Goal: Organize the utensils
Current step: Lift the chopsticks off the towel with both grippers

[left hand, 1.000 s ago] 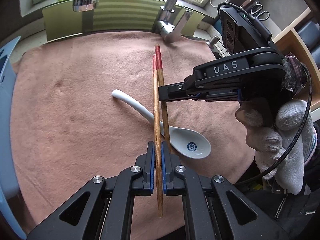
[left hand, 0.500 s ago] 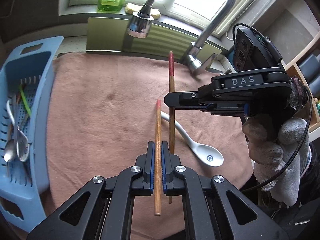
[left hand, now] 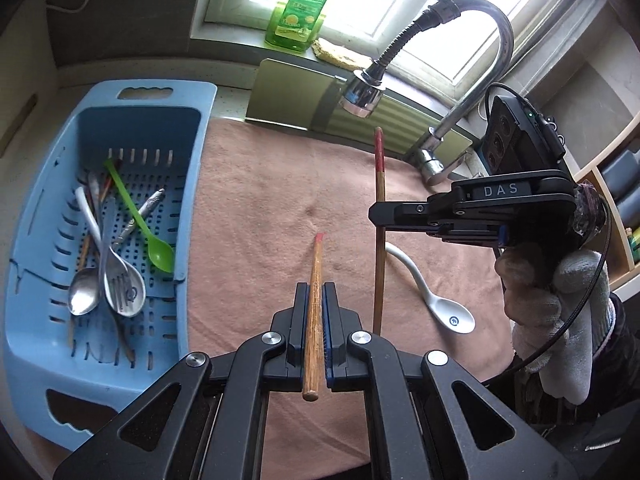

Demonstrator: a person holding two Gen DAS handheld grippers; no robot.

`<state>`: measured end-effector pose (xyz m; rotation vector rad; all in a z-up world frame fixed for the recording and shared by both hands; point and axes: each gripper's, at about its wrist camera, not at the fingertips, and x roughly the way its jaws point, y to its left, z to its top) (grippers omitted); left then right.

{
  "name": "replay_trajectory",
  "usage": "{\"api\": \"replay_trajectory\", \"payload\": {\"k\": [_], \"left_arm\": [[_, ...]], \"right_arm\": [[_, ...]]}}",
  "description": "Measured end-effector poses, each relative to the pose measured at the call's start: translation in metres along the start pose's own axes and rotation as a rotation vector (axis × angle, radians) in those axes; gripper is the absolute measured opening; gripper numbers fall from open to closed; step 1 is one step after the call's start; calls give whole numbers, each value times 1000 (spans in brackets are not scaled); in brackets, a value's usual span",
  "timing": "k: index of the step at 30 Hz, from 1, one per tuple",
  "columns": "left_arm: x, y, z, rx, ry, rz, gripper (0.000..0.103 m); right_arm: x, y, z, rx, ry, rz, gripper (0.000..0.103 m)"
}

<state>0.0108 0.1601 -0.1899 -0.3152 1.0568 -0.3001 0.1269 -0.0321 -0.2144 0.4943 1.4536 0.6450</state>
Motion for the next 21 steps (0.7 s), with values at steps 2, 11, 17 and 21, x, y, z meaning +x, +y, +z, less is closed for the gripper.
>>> {"api": "replay_trajectory", "payload": {"k": [2,11,17,21], "left_arm": [[2,2,-3,4,8,3,5],[18,-5,-8,38,63,-7,4],[28,-13,-8,63,102,6,4],[33,-13,-7,59,121,3,4]], "right_arm": [[4,4,0,-7,3,-4,7],[13,5,-1,-9,19,-21,7],[17,1,1,-13,36,-30,7],[22,-4,0,-14,52,-36,7]]}}
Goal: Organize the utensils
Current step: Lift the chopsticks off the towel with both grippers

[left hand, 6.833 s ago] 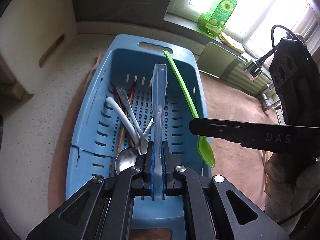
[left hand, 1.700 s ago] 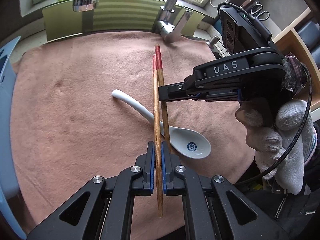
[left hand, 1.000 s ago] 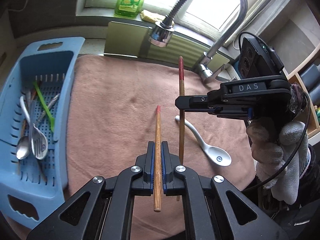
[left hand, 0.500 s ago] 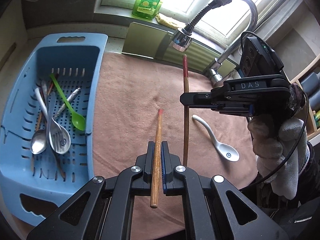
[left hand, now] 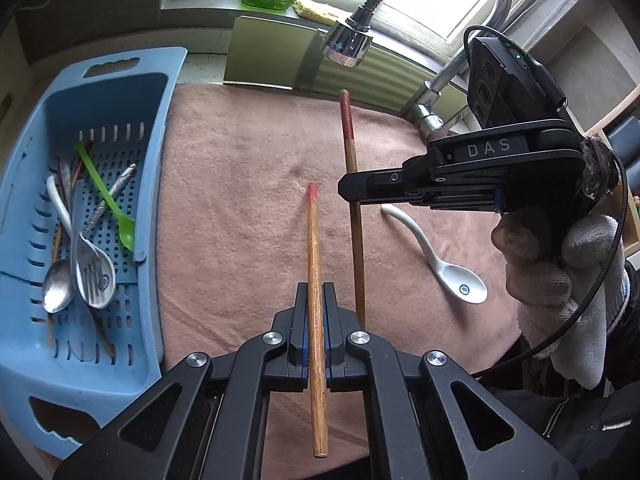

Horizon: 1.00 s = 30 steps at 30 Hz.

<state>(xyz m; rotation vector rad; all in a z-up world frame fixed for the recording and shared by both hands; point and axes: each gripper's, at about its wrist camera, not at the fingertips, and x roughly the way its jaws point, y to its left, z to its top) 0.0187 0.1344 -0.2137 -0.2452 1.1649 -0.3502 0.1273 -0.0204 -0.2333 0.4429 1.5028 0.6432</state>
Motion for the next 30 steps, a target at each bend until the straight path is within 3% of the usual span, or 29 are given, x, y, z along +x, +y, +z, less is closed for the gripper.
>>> {"api": "replay_trajectory", "payload": {"k": [12,16,23,30], "left_arm": [[46,-5,-1,-3,137,-7,5],[57,-1,3,-33,158,-8,12],[80,-11,16,5,189,46,12],[102,-33,26,109,207,142,12]], "right_arm": [[18,-15,-1,-1,42,-27,7],[19,-21,-1,5,48,-32,7],[12,-32,-3,33,40,-30,7],[7,-46,-4,55,40,-40,7]]}}
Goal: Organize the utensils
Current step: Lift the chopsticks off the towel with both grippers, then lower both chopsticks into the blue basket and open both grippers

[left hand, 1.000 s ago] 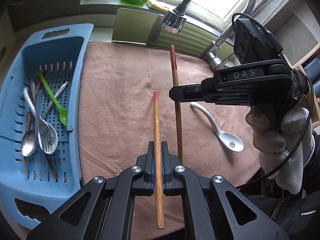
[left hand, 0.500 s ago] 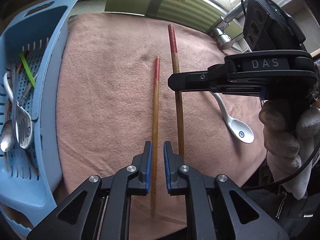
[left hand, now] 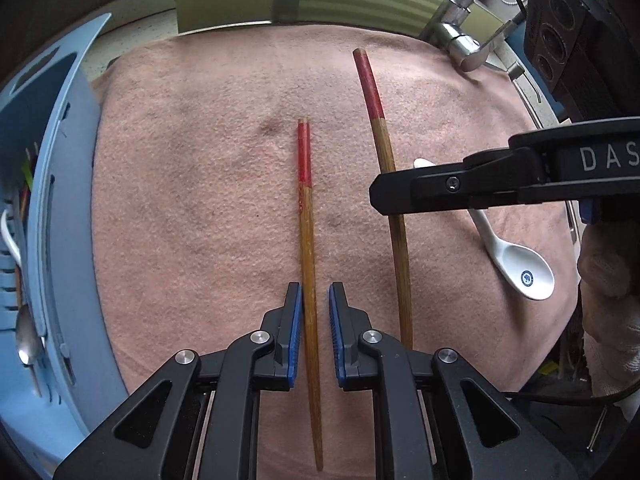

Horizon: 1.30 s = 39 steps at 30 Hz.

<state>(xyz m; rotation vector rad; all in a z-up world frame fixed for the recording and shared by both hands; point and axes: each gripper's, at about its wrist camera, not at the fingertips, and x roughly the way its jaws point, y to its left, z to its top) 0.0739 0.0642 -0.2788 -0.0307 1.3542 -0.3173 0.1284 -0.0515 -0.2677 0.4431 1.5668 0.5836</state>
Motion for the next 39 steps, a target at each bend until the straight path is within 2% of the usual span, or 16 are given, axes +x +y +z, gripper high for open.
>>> {"api": "replay_trajectory", "payload": {"k": [2,9,15,18,21,30,32,39], "left_arm": [[1,-3,3,15,-7,14,6],[1,2,4,-12,-26,-13,6],[-16,21,-10,-58,-57,-64,6],[-29,30,-13,-97,-88,-100,5],[-50,40,-18,-113,-129,-104,5],[-113,76,-27,-181,-246,-88,5],[-125,86,-31,-192,-266,-61,5],[-141,121,-38,-237,-297,-7,5]], "right_arm": [[0,-4,-1,13,3,8,7],[-7,-7,-2,16,-7,16,7],[-14,-5,0,14,-19,23,7],[-15,-3,0,15,-20,27,7],[-18,2,0,8,-23,33,7],[-19,51,8,-59,-34,82,7],[-15,66,10,-81,-30,91,7],[8,115,18,-141,-11,113,7]]}}
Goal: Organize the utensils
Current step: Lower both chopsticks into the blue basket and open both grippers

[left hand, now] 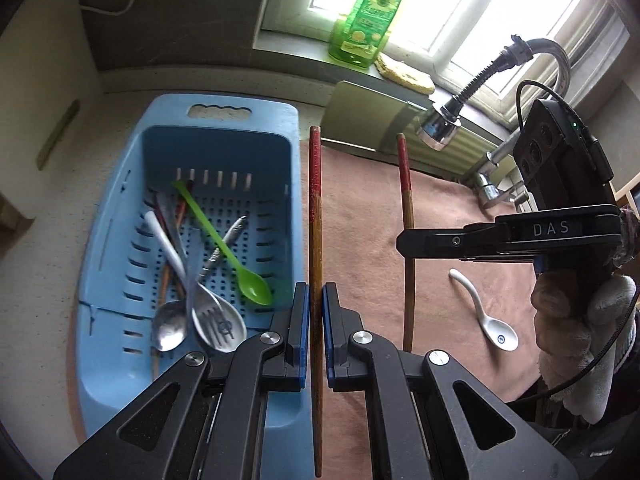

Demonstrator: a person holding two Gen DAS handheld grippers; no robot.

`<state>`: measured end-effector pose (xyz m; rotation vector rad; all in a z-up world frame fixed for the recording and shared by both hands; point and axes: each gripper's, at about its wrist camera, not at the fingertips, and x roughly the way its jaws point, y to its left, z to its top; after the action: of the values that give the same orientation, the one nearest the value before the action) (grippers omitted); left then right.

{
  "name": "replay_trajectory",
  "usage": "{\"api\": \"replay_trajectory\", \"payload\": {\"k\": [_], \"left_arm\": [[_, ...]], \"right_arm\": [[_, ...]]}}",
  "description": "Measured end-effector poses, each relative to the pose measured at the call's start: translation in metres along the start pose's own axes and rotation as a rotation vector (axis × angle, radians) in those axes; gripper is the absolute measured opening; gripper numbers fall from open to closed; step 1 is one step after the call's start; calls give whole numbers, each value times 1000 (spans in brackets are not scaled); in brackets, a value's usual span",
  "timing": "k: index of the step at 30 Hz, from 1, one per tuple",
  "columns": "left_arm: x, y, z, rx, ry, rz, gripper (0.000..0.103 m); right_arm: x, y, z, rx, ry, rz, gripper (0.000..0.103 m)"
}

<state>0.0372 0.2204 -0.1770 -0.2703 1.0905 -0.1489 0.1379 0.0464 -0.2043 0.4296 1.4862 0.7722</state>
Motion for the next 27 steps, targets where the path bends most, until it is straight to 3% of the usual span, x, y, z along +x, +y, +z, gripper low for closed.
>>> {"api": "replay_trajectory", "payload": {"k": [11,27], "left_arm": [[6,41,11,-12,-5,52,5],[23,70,23,-14,0,116,6]], "right_arm": [[58,47,27,-27,31,-1,7],[96,52,45,-46,45,-81,7]]}}
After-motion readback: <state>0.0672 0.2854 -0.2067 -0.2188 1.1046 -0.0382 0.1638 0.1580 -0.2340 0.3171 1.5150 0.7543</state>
